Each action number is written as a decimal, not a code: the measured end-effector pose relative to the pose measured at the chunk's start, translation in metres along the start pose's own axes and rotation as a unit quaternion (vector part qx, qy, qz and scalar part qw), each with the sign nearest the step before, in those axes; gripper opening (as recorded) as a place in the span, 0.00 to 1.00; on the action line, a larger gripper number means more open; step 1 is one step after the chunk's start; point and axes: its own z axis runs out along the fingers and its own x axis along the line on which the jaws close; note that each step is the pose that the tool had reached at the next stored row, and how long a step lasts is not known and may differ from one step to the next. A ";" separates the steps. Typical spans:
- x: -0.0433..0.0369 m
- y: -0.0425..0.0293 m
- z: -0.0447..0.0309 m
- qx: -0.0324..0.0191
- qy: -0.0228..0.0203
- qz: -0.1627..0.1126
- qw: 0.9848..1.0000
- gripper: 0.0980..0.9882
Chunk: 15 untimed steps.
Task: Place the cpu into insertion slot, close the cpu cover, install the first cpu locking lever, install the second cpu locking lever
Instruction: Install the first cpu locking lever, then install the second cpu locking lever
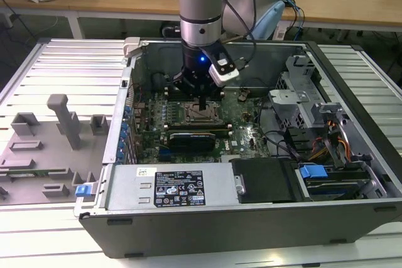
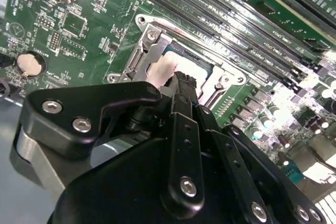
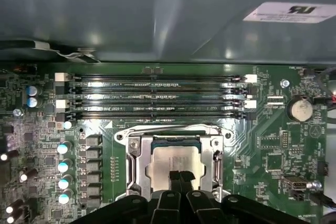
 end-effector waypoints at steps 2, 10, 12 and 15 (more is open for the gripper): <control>-0.0008 -0.0004 -0.0096 0.000 0.000 0.000 1.000 0.01; -0.0017 -0.0008 -0.0201 0.000 0.000 0.000 1.000 0.01; -0.0017 -0.0008 -0.0202 0.000 0.000 0.000 1.000 0.01; -0.0017 -0.0008 -0.0204 0.000 0.000 0.000 1.000 0.01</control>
